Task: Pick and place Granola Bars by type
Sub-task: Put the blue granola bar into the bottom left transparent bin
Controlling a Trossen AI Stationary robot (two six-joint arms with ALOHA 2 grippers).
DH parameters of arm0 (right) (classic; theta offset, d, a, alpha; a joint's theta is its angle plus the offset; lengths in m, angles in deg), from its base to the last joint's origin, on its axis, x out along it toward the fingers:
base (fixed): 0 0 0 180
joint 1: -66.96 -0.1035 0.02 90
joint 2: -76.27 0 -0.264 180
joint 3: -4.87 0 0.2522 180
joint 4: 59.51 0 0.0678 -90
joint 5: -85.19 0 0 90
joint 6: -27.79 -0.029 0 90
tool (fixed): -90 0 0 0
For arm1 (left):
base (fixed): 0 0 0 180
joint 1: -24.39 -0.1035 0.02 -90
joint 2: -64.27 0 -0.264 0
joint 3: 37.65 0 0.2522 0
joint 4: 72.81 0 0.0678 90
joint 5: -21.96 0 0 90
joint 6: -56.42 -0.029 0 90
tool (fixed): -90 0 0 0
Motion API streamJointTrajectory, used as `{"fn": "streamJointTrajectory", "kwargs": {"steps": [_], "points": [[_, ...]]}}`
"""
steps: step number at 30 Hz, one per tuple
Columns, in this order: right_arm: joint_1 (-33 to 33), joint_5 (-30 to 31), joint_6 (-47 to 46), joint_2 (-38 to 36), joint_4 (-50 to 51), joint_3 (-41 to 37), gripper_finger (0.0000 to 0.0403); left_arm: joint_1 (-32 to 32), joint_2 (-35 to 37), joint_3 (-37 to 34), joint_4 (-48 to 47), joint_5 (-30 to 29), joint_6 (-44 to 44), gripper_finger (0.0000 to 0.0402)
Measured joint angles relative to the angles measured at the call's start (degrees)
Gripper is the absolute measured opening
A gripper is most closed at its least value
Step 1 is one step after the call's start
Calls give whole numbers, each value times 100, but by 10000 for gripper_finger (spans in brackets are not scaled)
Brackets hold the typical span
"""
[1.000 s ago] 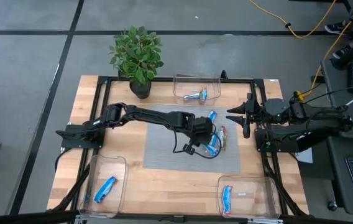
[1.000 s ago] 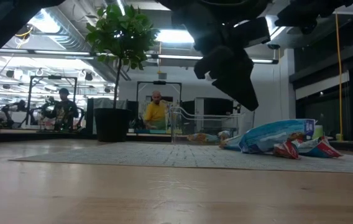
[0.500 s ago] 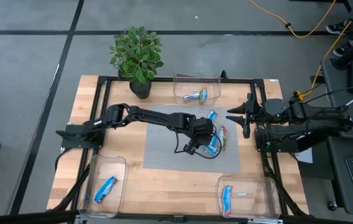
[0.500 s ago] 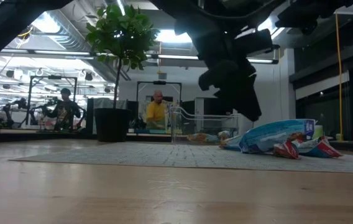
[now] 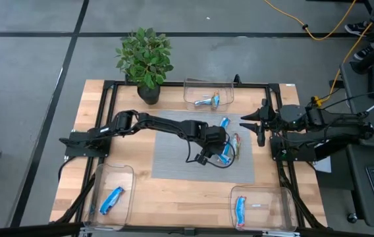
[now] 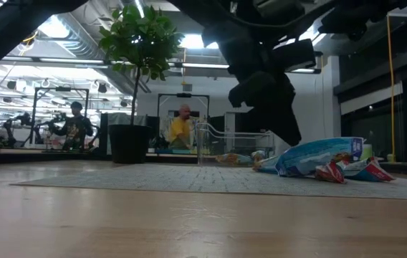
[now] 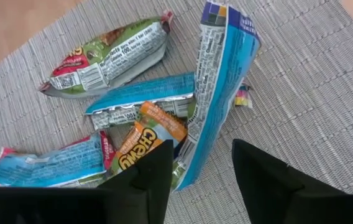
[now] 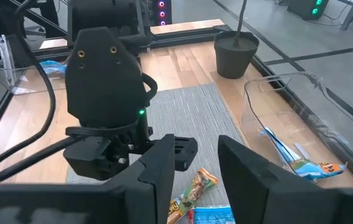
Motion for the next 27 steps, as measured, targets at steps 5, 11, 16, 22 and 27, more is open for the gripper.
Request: {"fn": "streamJointTrajectory", "kwargs": {"steps": [5, 11, 16, 22, 27], "points": [[-2, 0, 1, 0, 2, 0, 126, -4, 0, 0, 2, 10, -15, 141], [0, 0, 2, 0, 2, 0, 126, -4, -123, 0, 8, 136, -15, 132], [-2, 0, -22, -2, 20, 0, 126, 6, -309, 0, 203, 33, 17, 132], [-2, 0, -38, -2, 34, 0, 126, 9, -354, 0, 221, -41, 176, 124], [-2, 0, -33, -2, 35, 0, 126, 9, -352, 0, 217, -127, 298, 90]]}}
